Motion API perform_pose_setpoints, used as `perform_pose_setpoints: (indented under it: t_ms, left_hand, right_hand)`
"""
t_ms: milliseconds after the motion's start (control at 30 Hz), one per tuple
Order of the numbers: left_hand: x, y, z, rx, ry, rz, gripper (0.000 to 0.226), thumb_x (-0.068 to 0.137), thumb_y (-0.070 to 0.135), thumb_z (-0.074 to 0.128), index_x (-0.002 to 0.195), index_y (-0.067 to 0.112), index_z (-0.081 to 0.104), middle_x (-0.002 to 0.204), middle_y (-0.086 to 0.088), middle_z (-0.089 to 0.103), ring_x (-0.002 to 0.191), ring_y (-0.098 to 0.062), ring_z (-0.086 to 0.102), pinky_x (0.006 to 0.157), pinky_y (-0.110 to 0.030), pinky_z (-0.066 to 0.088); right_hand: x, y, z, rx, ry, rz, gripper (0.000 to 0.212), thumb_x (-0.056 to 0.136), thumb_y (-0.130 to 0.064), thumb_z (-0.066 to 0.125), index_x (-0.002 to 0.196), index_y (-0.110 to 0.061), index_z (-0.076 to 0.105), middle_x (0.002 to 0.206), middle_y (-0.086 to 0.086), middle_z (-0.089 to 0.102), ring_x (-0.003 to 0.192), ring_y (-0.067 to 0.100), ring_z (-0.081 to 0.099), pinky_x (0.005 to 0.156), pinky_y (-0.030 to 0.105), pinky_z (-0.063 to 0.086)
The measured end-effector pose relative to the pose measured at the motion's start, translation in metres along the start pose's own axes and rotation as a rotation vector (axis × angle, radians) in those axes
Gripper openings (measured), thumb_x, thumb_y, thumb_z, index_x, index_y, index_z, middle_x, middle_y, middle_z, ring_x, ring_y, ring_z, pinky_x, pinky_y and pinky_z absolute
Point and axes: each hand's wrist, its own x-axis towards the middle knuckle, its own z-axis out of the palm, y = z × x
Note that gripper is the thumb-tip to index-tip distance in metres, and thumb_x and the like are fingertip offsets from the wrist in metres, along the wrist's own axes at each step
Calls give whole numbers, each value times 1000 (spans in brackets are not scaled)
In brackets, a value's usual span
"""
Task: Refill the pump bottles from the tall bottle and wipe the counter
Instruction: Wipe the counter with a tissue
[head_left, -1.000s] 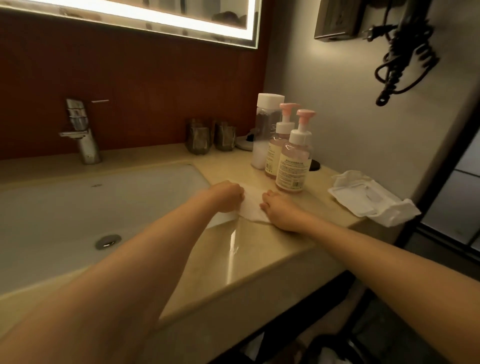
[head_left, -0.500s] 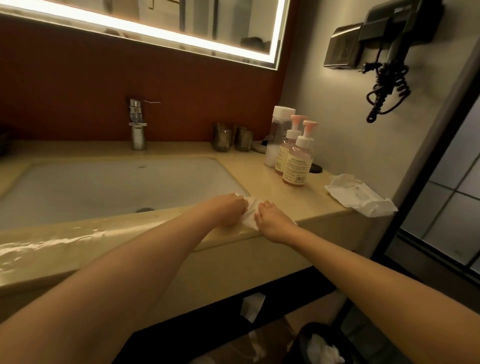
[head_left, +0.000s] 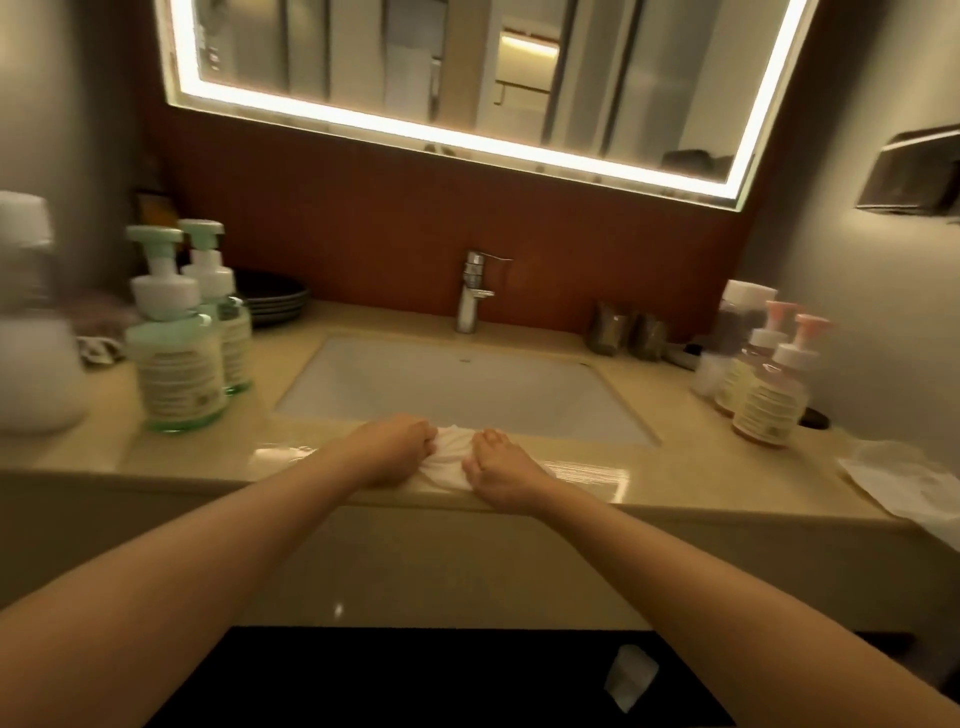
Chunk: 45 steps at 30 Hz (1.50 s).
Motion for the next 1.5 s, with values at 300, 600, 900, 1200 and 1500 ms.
perform_pose_setpoints:
  t_ms: [300,600,900,1200,1500]
  left_hand:
    - [-79,-98,-16,124,46,-368,32,99,24,31,118,7,51,129,-14,50,115,-29,50,93,-36,39]
    - [-108,-142,-22,159,41,-551,31,99,23,33,121,9,51,129,-12,50,114,-28,52,93,-38,45]
    - [-111,-149,-23,90,219,-529,34,97,26,37,127,17,48,131,-4,52,115,-24,53,91,-37,46]
    - [-85,-165,-23,-9,133,-488,31,95,16,40,122,18,55,123,-7,56,109,-24,54,92,-37,45]
    - [-35,-181,-13,90,133,-610,26,93,28,49,114,15,55,113,-7,60,103,-25,57,82,-33,46]
  right_hand:
    - [45,-122,10,-26,-90,-269,57,100,-31,21,145,2,9,155,17,5,144,26,3,117,37,7]
    - [71,-168,13,-78,-135,-421,58,101,-34,16,147,-3,1,155,15,-4,144,23,-3,117,36,2]
    - [105,-179,10,-112,-169,-498,57,100,-37,15,148,-9,-2,156,9,-7,144,18,-5,116,35,1]
    - [140,-178,5,-81,-186,-508,56,101,-36,17,148,-11,-2,156,7,-7,144,18,-5,116,34,2]
    - [192,-177,4,-66,-176,-484,54,101,-31,19,148,-9,2,156,8,-4,144,19,-3,118,35,3]
